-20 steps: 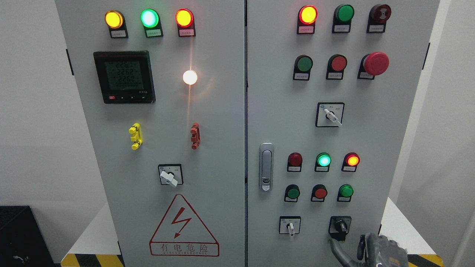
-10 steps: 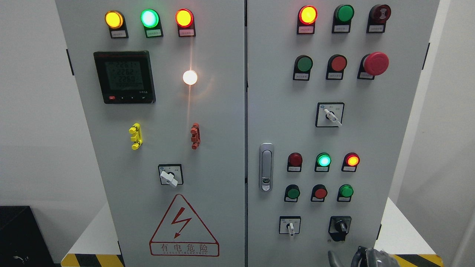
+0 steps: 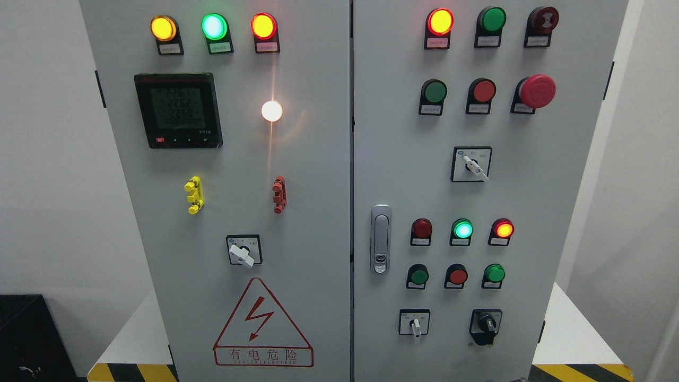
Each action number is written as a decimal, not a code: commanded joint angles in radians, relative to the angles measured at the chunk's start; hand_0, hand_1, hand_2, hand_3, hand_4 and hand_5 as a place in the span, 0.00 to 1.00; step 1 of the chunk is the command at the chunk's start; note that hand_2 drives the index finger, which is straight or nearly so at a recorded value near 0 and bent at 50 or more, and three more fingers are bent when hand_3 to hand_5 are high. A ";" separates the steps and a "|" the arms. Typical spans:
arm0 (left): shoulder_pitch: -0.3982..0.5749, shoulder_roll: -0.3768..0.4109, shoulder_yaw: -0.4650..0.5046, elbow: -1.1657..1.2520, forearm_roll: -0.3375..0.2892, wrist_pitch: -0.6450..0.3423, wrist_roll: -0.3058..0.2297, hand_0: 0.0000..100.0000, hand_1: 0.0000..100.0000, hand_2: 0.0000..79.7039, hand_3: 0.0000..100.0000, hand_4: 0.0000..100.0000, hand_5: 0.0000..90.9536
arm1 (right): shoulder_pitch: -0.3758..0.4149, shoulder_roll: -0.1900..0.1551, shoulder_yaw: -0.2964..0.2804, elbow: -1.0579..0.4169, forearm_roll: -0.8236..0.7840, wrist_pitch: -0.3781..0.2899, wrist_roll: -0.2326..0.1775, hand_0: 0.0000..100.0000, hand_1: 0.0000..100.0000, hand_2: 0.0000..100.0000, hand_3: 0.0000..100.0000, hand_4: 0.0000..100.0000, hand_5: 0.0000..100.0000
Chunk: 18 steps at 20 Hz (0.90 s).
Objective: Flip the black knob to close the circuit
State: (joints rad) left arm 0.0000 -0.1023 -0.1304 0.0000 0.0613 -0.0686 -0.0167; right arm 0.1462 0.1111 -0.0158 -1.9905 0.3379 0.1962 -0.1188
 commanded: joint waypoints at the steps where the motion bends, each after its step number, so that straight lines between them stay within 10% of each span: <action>1: 0.021 0.001 0.000 -0.023 0.000 0.000 0.000 0.12 0.56 0.00 0.00 0.00 0.00 | 0.067 0.009 -0.007 -0.100 -0.281 -0.034 -0.015 0.00 0.10 0.33 0.53 0.50 0.48; 10: 0.021 0.001 0.000 -0.023 0.000 0.000 0.000 0.12 0.56 0.00 0.00 0.00 0.00 | 0.108 0.007 -0.023 -0.077 -0.468 -0.141 0.004 0.00 0.08 0.19 0.34 0.30 0.18; 18: 0.021 0.001 0.000 -0.023 0.000 0.000 0.000 0.12 0.56 0.00 0.00 0.00 0.00 | 0.148 0.007 -0.023 -0.073 -0.488 -0.202 0.125 0.00 0.01 0.02 0.12 0.07 0.00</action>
State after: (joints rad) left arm 0.0000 -0.1020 -0.1304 0.0000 0.0613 -0.0686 -0.0167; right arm 0.2663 0.1169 -0.0286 -2.0558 -0.1145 0.0075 -0.0266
